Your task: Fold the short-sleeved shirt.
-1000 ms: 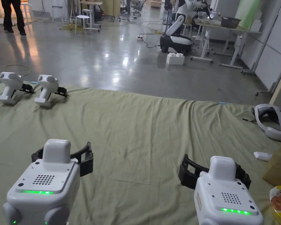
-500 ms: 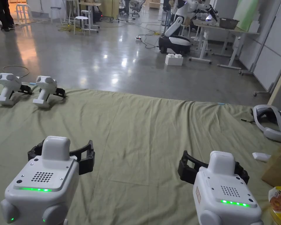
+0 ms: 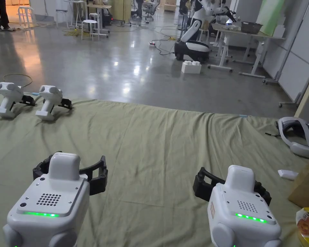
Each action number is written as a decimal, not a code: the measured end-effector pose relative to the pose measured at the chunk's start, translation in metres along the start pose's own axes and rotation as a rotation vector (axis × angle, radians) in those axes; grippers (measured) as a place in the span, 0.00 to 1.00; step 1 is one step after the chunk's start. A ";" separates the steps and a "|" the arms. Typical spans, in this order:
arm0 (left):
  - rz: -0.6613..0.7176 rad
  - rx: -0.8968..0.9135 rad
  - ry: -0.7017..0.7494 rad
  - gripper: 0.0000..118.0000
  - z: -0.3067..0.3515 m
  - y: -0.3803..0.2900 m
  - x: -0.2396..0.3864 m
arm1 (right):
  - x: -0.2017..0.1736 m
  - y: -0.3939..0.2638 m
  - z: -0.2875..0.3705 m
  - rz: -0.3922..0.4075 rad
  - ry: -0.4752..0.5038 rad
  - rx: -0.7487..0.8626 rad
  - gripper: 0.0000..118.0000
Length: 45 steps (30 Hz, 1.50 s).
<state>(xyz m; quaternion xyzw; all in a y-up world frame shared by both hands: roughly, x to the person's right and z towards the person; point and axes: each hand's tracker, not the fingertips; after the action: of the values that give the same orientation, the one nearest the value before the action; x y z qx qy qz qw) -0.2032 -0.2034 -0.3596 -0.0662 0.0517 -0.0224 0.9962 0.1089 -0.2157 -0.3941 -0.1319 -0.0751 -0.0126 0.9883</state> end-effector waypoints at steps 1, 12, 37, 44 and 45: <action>0.002 0.000 -0.002 0.85 0.000 0.000 0.000 | -0.001 0.000 0.000 0.004 -0.005 0.003 0.97; 0.049 0.009 -0.001 0.86 0.004 -0.001 -0.007 | 0.011 0.001 -0.001 -0.090 0.056 -0.033 0.97; 0.100 0.000 -0.071 0.88 0.000 -0.001 -0.004 | 0.017 -0.001 -0.002 -0.074 0.090 -0.046 0.97; 0.105 0.021 -0.047 0.89 -0.002 -0.005 -0.004 | 0.017 -0.003 -0.003 -0.067 0.117 -0.043 0.97; 0.095 0.021 -0.054 0.89 -0.002 -0.005 -0.004 | 0.016 -0.004 -0.003 -0.051 0.102 -0.030 0.97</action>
<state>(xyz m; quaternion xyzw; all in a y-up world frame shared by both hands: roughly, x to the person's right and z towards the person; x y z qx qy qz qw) -0.2073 -0.2081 -0.3607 -0.0539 0.0279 0.0262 0.9978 0.1248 -0.2204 -0.3938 -0.1440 -0.0279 -0.0455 0.9881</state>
